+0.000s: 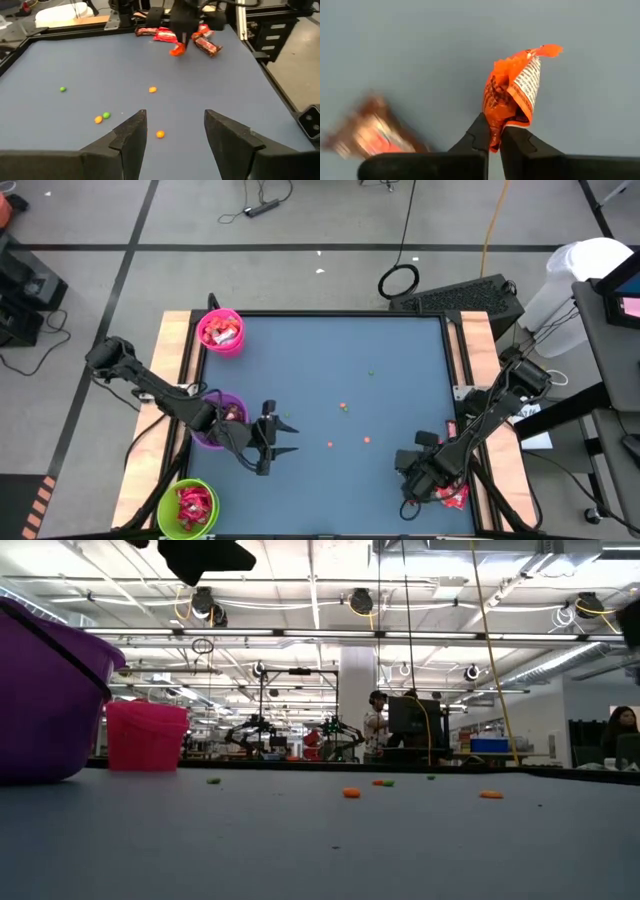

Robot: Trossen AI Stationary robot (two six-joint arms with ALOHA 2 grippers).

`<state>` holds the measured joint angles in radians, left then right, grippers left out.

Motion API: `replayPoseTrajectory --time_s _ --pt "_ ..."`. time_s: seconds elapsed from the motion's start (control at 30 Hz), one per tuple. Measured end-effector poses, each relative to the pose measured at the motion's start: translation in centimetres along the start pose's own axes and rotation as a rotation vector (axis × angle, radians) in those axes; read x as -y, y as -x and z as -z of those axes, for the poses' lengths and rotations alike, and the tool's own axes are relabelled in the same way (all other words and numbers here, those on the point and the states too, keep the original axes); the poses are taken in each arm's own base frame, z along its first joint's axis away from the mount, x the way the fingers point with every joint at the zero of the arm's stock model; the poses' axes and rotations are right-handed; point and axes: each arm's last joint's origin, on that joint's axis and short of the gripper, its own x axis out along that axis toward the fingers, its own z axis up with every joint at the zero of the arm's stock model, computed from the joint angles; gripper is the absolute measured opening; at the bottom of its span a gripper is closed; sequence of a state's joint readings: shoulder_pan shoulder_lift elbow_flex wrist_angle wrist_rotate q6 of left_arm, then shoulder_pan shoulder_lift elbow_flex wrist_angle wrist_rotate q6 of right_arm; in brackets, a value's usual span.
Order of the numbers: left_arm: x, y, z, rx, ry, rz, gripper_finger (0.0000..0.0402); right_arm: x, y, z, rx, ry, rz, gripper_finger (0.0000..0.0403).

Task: Organize candy in baskets
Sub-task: Put the orange chocolate into the pink bucket

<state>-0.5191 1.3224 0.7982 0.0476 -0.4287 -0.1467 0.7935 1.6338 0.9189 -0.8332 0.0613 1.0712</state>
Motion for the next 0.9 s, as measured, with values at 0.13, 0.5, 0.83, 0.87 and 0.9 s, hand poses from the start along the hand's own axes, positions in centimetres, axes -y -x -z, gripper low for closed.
replayPoseTrajectory --time_s 0.13,0.5,0.83,0.87,0.9 --pt "-0.5 -0.2 -0.1 0.002 0.014 -0.019 0.0203 -1.0 1.0 -2.0 0.262 0.02 -0.03 0.0022" --pt "-1.1 -0.4 -1.2 0.102 0.071 -0.028 0.0203 -2.6 3.5 -8.9 0.948 0.19 -0.027 0.0011" --pt "0.0 -2.6 -0.3 0.097 0.093 0.069 0.0203 -1.9 4.1 -14.0 1.215 0.347 0.004 0.0011" --pt "0.1 -3.1 -0.2 0.103 0.096 0.073 0.0203 -1.8 4.1 -14.3 1.23 0.357 0.006 0.0011" --pt "0.2 -3.4 -0.1 0.109 0.098 0.076 0.0203 -1.7 4.0 -14.5 1.241 0.361 0.015 0.0011"
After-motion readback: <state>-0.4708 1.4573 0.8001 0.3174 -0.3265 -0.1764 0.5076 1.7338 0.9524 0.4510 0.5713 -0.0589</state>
